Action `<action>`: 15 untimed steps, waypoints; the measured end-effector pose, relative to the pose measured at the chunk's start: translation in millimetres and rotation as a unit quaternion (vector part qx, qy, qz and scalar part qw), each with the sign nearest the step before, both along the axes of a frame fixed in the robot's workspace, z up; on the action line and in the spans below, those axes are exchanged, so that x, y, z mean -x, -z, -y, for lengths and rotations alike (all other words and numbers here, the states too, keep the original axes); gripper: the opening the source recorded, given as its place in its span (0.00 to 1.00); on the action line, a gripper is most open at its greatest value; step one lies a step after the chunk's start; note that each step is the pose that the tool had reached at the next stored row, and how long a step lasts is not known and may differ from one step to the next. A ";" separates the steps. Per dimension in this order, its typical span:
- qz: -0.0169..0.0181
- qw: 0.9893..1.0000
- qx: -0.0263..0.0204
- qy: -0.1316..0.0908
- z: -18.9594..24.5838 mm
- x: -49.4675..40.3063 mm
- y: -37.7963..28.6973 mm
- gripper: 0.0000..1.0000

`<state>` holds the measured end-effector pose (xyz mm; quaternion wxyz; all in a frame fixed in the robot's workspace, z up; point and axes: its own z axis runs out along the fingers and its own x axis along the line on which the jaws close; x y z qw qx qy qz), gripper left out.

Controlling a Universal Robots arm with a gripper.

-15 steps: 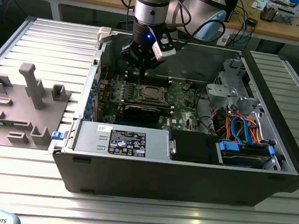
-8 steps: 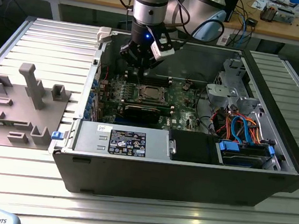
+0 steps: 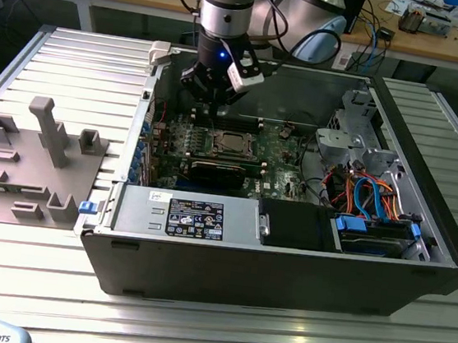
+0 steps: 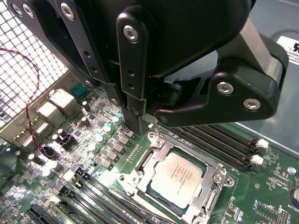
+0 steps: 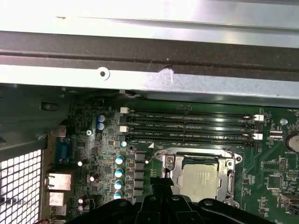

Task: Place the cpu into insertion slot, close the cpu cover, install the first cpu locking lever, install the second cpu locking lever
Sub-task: 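Install the first cpu locking lever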

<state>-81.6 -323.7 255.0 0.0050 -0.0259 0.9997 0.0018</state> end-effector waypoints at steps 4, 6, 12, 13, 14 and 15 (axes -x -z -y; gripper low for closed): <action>0.000 1.000 0.000 0.000 0.0 1.9 0.0 0.11; 0.000 1.000 0.000 0.000 0.0 2.4 0.1 0.11; 0.000 1.000 0.000 0.000 0.0 4.4 0.1 0.11; 0.000 1.000 0.000 0.000 0.0 4.7 0.1 0.11; 0.000 1.000 0.000 0.000 0.0 4.9 0.1 0.11; 0.000 1.000 0.000 0.000 0.0 5.3 0.1 0.11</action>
